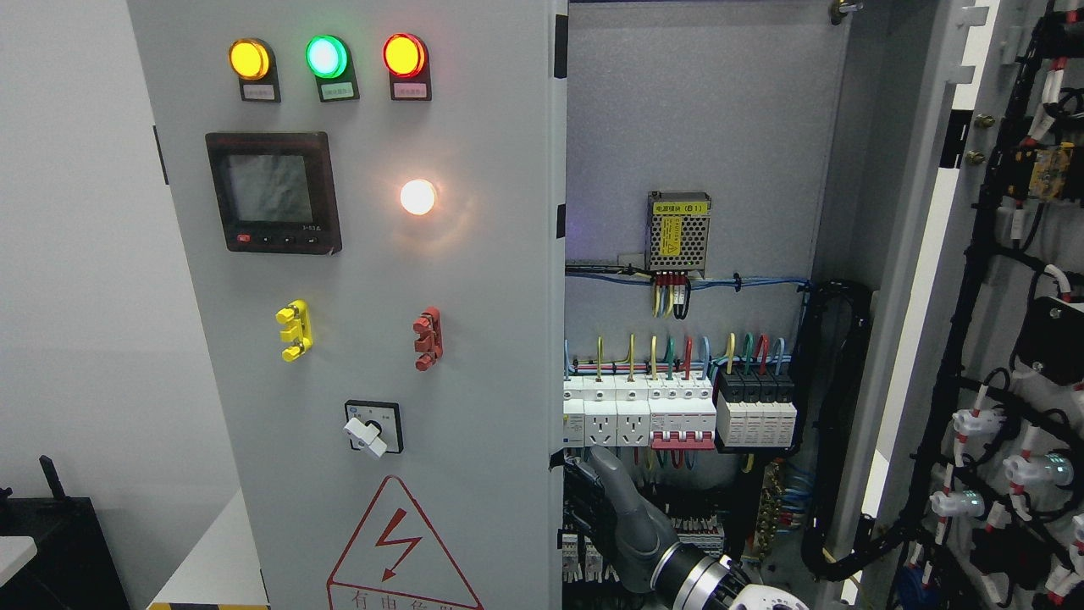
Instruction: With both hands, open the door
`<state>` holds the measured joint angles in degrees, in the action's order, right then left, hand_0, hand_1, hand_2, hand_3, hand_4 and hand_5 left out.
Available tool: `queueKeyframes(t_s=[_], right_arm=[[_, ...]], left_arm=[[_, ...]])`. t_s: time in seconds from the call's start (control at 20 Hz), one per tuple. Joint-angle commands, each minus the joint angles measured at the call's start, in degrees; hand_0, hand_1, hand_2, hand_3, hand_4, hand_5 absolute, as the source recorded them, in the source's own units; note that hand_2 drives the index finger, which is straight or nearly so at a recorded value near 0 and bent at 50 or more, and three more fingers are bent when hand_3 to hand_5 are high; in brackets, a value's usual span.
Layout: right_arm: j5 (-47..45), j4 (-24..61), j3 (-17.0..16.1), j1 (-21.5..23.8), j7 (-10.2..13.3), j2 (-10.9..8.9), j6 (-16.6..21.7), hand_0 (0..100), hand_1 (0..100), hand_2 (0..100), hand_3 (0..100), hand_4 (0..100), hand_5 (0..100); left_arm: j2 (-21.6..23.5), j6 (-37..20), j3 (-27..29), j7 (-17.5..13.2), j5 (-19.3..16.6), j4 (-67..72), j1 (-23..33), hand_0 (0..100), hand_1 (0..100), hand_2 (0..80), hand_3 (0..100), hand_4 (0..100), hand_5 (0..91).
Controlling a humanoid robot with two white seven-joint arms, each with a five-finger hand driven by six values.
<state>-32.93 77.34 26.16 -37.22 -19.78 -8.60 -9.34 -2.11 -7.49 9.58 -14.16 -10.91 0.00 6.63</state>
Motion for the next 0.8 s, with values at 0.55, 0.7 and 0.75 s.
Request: queueKeyframes(t_s=[0.55,0.7,0.75], right_arm=[[-0.2,5.5,1.3,2.4,-2.7,0.07,0.1,0,0,0,0,0,0],[-3.0,6.0,2.1,2.3,-3.1,0.07,0.0,0,0,0,0,0,0],[-3.5,6.2,2.3,2.3,-3.1,0.07,0.0,0,0,0,0,0,0]], left_arm=[[0.0,0.0,0.0,0.0,0.0,1.9,0.0,0,0,0.0,0,3,0.0],[0.0,0.0,0.0,0.0,0.0,1.9,0.0,0,0,0.0,0,3,0.0],[0.0,0.0,0.0,0.0,0.0,1.9,0.0,0,0,0.0,0,3,0.0]])
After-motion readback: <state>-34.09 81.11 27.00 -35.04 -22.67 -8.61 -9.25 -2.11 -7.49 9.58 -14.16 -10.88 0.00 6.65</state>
